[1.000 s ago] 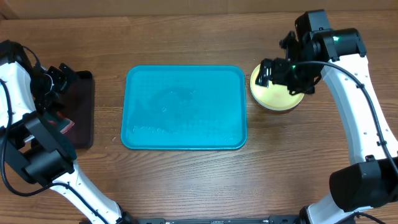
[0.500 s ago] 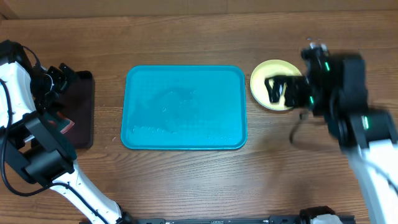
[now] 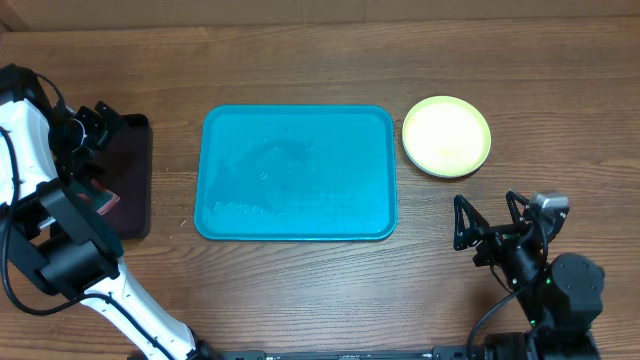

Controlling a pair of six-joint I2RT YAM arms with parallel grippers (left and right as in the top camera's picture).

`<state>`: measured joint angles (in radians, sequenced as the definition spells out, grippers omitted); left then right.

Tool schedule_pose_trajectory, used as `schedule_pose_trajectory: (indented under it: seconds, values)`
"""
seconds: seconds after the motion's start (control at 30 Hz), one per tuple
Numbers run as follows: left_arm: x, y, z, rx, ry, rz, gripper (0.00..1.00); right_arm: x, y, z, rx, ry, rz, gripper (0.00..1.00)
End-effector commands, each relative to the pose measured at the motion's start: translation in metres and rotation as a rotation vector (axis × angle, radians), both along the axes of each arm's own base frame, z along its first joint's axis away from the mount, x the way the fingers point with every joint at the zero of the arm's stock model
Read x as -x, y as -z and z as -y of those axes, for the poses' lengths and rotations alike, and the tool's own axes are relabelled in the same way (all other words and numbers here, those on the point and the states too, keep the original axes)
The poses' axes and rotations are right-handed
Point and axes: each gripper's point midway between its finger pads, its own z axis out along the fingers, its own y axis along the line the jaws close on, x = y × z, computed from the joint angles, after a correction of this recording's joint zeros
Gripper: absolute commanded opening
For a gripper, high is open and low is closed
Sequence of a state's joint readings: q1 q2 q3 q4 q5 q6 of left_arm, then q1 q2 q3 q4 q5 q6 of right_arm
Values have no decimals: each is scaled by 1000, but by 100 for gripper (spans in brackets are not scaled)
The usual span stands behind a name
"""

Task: Clean dirty plates on tray and stack at the side

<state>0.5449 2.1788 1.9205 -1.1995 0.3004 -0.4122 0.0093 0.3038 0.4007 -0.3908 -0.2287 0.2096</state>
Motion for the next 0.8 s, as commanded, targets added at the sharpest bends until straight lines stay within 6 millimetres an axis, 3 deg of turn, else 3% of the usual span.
schedule_pose_trajectory:
  seconds: [0.0, 0.23, 0.4, 0.77]
  values:
    - [-5, -9, -1, -16, 18, 29, 100, -2, 11, 7, -26, 33, 24, 100]
    - [-5, -9, -1, -16, 18, 29, 100, 0, 24, 8, -26, 38, 88, 100]
    - [-5, -9, -1, -16, 18, 29, 100, 9, 22, 6, -26, 31, 185, 100]
    - [-5, -9, -1, -16, 18, 29, 100, 7, 17, 6, -25, 27, 217, 100]
